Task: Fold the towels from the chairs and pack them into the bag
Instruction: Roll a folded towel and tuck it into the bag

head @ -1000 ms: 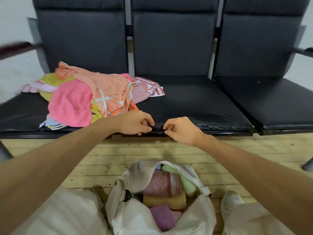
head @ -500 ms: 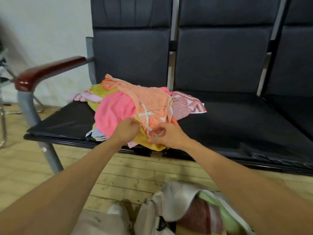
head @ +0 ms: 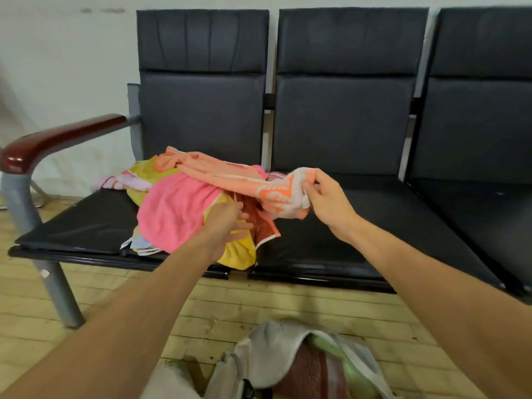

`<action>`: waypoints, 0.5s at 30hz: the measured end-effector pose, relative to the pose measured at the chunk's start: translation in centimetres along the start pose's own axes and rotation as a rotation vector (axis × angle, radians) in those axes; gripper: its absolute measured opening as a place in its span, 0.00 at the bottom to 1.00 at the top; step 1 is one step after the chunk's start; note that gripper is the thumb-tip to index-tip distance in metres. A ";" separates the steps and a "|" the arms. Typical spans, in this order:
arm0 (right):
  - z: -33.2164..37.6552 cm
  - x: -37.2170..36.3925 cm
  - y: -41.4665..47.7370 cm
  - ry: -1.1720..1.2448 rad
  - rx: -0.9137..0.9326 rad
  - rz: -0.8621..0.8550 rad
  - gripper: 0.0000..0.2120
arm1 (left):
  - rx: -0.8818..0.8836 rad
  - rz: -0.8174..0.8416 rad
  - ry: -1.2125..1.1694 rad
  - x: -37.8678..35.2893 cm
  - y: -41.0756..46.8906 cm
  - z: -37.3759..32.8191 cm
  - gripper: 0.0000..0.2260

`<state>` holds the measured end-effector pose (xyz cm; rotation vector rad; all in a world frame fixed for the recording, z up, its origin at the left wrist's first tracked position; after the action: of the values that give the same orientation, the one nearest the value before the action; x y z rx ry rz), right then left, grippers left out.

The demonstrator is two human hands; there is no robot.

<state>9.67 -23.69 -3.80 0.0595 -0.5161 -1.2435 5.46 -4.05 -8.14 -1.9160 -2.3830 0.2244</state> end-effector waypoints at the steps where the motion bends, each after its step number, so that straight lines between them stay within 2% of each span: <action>1: 0.3 1.2 -0.3 0.002 0.007 -0.007 0.12 | 0.008 0.028 -0.053 -1.4 -0.2 -0.1 0.08; 3: 0.4 3.2 -1.1 -0.066 0.005 0.034 0.11 | 0.031 0.076 -0.186 -4.1 -0.4 -0.5 0.10; 6: 0.0 5.5 -2.9 -0.363 0.046 0.205 0.10 | 0.075 0.058 -0.385 -6.9 0.2 -0.6 0.14; 10: -2.0 8.0 -6.3 -0.551 0.020 0.352 0.16 | 0.112 -0.063 -0.359 -8.9 1.5 0.9 0.17; 15: -4.1 9.1 -8.9 -0.818 -0.139 0.745 0.17 | 0.197 -0.151 -0.401 -9.5 2.1 2.7 0.20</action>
<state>5.47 -35.95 -7.15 -0.7276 -1.0339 -0.5166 9.13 -13.03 -10.83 -1.7242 -2.6061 0.8702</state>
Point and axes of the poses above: each hand's wrist, its own y-axis towards the middle knuckle, its own x-axis out of the back of the hand, z = x × y, the point moved 3 cm from there along y, towards the middle knuckle, and after that the axes turned 6 degrees about z, right-handed, at the moved point
